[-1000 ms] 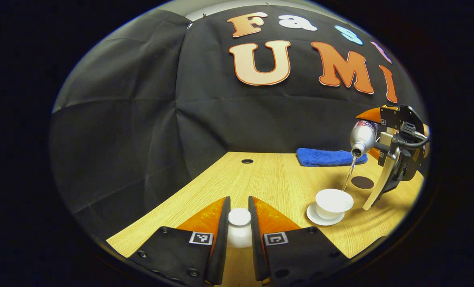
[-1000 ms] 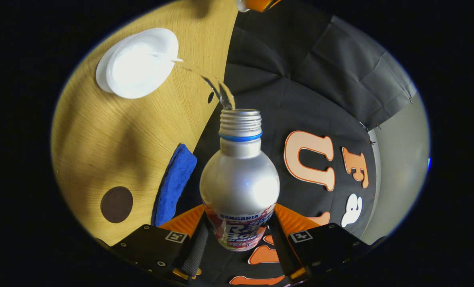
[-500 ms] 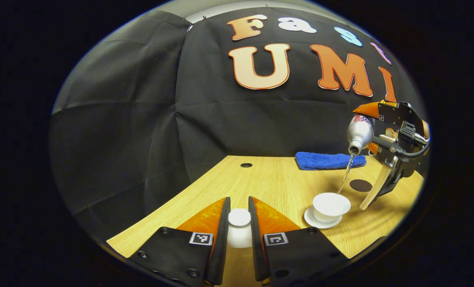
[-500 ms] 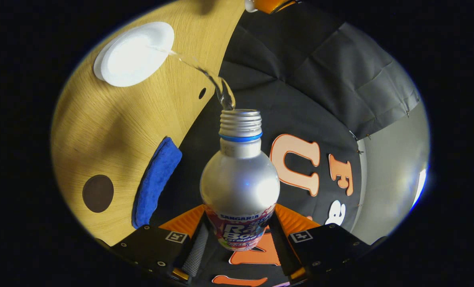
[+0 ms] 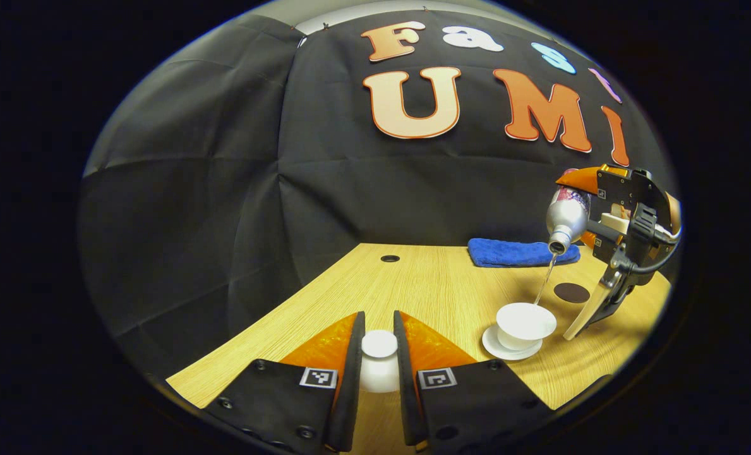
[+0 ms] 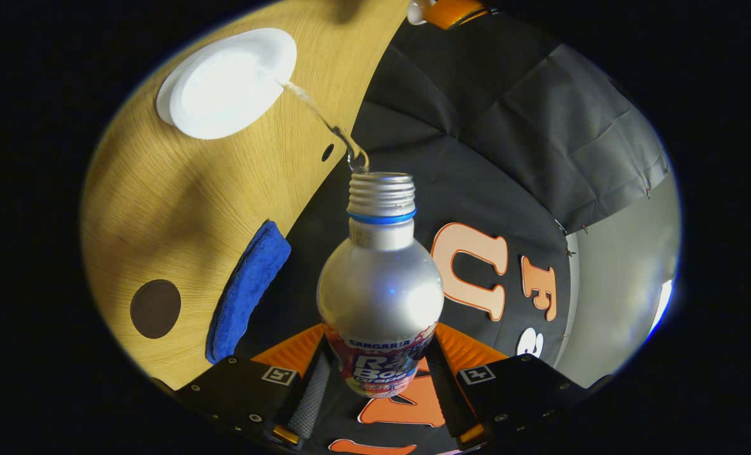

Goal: Open the teacup lid with one hand, grasp the water bottle and pour water into the teacup with the other hand; after pouring, place the water bottle on the coaster and then close the teacup lid.

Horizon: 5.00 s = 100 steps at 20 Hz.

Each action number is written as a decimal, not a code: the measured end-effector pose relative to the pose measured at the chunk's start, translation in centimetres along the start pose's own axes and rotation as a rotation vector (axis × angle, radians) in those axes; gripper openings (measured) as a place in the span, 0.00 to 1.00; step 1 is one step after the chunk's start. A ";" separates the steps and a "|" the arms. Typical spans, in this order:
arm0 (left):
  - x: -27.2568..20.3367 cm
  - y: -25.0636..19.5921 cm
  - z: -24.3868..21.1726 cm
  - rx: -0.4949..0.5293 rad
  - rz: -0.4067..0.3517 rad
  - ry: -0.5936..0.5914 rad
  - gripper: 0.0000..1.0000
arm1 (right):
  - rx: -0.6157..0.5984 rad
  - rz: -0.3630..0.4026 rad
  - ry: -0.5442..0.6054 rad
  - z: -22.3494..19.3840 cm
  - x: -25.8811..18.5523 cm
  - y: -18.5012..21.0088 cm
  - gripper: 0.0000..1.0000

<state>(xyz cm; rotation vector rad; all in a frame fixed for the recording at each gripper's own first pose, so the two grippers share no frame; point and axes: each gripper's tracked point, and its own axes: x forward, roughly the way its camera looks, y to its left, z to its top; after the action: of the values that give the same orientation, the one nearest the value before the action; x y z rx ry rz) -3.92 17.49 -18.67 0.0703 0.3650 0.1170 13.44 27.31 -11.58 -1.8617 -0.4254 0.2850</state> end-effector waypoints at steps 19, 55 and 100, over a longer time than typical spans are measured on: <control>-0.3 -0.4 -0.6 -0.006 -0.007 0.010 0.32 | 0.003 0.030 -0.070 3.8 -0.8 3.1 0.78; 0.8 -12.3 5.0 -0.022 -0.200 -0.067 0.32 | 1.594 0.374 0.164 -4.3 -2.8 8.9 0.79; 5.7 -18.9 -1.4 -0.019 -0.257 0.085 0.33 | 1.913 0.432 0.306 -10.4 -12.4 11.4 0.98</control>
<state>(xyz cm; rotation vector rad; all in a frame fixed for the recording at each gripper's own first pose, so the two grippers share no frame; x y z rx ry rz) 2.75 -0.47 -23.65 -0.0013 0.4543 -0.1313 8.08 9.83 -19.13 -0.0468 0.4405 0.4348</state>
